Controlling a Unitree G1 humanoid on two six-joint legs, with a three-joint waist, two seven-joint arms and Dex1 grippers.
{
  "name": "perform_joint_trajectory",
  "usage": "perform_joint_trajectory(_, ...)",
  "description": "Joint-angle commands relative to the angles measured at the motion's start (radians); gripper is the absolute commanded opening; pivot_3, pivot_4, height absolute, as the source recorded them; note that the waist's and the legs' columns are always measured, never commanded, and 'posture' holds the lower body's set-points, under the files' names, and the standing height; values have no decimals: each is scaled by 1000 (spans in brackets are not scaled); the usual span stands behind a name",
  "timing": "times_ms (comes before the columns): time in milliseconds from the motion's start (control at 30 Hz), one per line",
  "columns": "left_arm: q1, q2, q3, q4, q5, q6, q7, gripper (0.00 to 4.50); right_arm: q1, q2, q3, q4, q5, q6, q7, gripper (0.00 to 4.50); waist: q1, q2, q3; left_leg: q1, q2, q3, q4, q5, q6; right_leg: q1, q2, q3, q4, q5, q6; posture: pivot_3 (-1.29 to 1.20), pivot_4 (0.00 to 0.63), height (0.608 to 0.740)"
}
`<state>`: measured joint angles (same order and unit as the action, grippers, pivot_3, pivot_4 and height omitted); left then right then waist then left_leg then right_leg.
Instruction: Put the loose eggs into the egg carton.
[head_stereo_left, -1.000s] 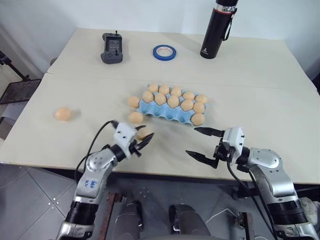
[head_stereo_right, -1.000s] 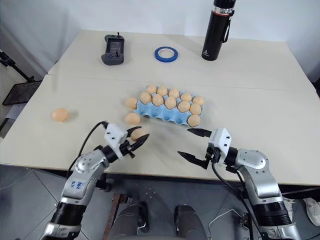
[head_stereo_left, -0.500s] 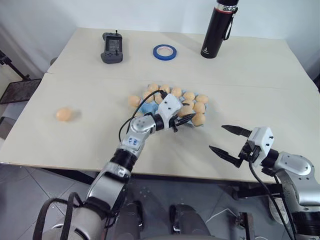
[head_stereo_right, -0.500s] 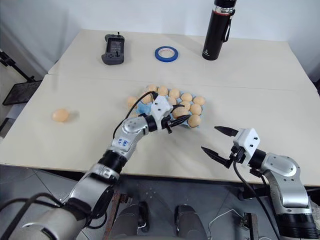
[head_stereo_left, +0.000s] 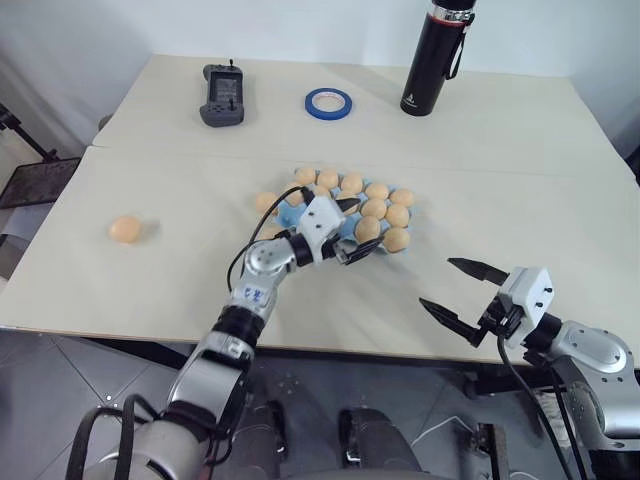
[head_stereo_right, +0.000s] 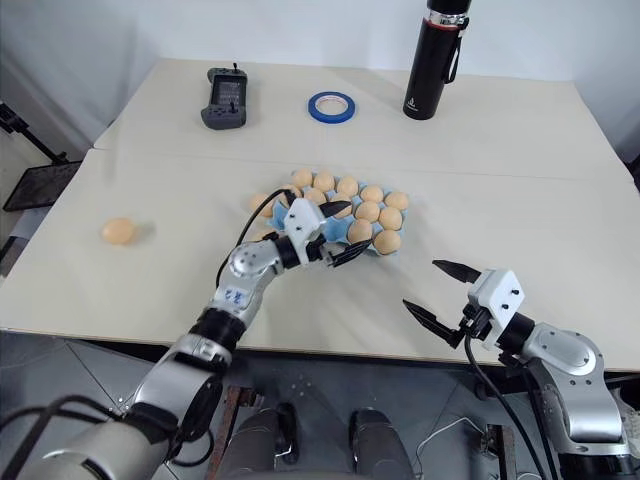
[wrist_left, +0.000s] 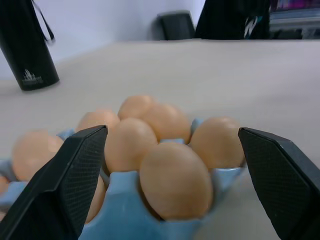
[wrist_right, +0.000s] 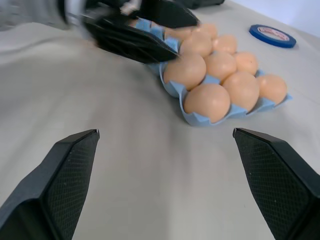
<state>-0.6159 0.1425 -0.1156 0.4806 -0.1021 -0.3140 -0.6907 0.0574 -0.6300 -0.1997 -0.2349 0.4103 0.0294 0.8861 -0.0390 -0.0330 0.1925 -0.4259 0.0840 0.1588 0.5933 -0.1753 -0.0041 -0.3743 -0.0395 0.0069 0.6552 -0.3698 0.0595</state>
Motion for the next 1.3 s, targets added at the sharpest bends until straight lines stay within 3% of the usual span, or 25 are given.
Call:
perform_joint_trajectory(33,123,83,37,-263,-37,30,-14,4475,-23,-5,-1,-15,23,2,17,4500,-2,0,0,0,0,-1,0,1,-1,0,1,0,1,0,0,0,150,740)
perform_joint_trajectory(233,440,246,160,-539,-122,157,-10,4475,-105,1,45,50,11,-23,70,4500,-13,0,0,5,0,-2,1,-4,0,5,-1,-1,4,0,-1,0,150,740)
perform_joint_trajectory(400,678,312,328,-613,-194,190,20,4475,-169,-3,90,111,-12,-58,125,4500,-19,0,0,5,-1,-2,1,-4,2,5,-4,-2,2,1,-2,0,150,740)
perform_joint_trajectory(533,757,325,431,-601,-226,184,47,4475,-180,4,100,120,-7,-59,144,4500,-15,0,0,4,-1,-2,-1,-4,3,4,-5,-2,0,0,-3,0,150,740)
perform_joint_trajectory(800,702,345,432,-593,-276,244,22,4475,-198,9,115,140,-13,-69,157,4500,-19,0,0,3,-1,-2,-3,-5,3,4,-6,-2,-4,-1,-8,0,150,740)
perform_joint_trajectory(1000,530,279,319,-553,-244,303,67,4475,-190,28,113,130,-20,-67,130,4500,-13,0,0,3,-2,-2,-5,-5,3,3,-6,-3,-3,0,-5,0,150,740)
perform_joint_trajectory(1300,237,168,188,-211,-93,246,145,4475,-164,51,117,72,-19,-48,89,4500,-17,0,0,3,-2,-1,-1,-4,3,3,-3,-1,-1,2,-2,0,150,740)
